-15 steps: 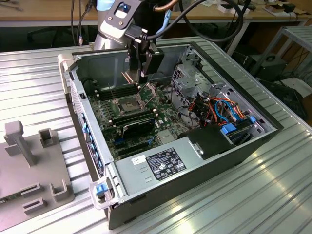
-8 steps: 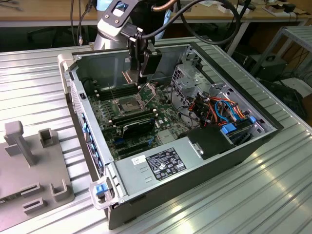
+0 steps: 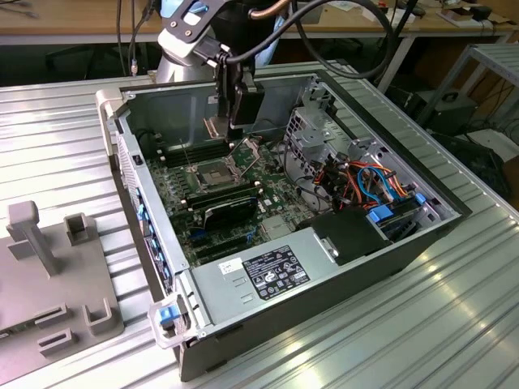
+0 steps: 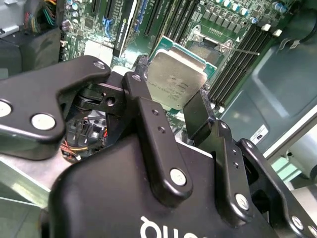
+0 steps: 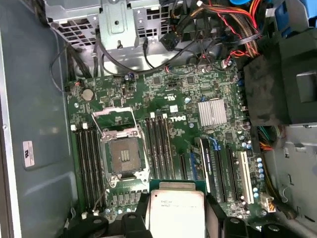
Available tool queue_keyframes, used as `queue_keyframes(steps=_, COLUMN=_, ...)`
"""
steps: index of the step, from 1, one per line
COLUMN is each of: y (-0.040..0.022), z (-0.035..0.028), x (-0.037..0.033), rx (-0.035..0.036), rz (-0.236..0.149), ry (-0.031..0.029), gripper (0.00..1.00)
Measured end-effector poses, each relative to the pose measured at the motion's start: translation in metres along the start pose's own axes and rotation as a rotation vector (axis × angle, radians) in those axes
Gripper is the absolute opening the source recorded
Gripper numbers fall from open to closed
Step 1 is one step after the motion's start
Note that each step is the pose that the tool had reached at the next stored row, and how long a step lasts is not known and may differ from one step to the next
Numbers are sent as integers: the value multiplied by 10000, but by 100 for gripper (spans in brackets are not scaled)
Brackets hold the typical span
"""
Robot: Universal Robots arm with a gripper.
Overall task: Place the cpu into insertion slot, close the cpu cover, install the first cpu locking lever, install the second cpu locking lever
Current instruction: 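Place the cpu into insertion slot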
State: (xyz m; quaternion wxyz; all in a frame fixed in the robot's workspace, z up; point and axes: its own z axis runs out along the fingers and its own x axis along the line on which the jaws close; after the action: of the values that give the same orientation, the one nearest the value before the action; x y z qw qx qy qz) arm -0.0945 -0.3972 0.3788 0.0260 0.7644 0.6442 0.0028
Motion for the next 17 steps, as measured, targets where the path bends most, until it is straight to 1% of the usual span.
queue_keyframes(steps=4, y=0, z=2, x=0, rx=9, rz=302, ry=-14, gripper=54)
queue_keyframes(steps=8, y=0, z=10, x=1, rx=19, rz=721, ry=-34, gripper=54)
queue_keyframes(steps=12, y=-1, z=15, x=1, rx=28, rz=1001, ry=-51, gripper=54)
queue_keyframes(steps=13, y=-1, z=17, x=1, rx=32, rz=1133, ry=-56, gripper=54)
queue_keyframes(steps=17, y=-1, z=18, x=1, rx=32, rz=1152, ry=-55, gripper=54)
